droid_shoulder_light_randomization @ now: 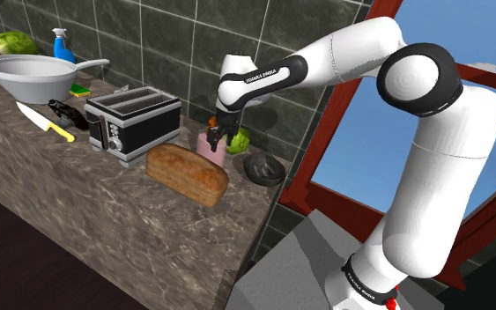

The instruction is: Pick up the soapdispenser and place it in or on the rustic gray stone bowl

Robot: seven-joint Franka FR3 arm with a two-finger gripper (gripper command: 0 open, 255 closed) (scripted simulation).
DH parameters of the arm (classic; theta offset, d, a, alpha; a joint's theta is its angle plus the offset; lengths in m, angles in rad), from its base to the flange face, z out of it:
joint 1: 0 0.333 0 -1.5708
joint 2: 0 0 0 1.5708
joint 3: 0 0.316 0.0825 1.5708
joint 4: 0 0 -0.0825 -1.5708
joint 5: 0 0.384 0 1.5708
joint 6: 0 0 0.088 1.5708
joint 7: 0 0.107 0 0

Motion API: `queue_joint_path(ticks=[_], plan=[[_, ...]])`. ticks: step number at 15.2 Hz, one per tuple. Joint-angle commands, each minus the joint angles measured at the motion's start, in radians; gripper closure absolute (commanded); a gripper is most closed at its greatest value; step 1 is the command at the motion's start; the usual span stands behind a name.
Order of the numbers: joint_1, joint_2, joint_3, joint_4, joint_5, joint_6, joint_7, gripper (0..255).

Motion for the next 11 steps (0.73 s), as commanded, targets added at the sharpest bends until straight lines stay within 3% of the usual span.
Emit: queue_joint_path(ticks=[1, 11], plan=[[0.001, -0.015, 0.001, 0.010, 0.000, -0.024, 0.002, 255], [0.001, -0.068, 0.001, 0.076, 0.003, -0.144, -0.001, 255]])
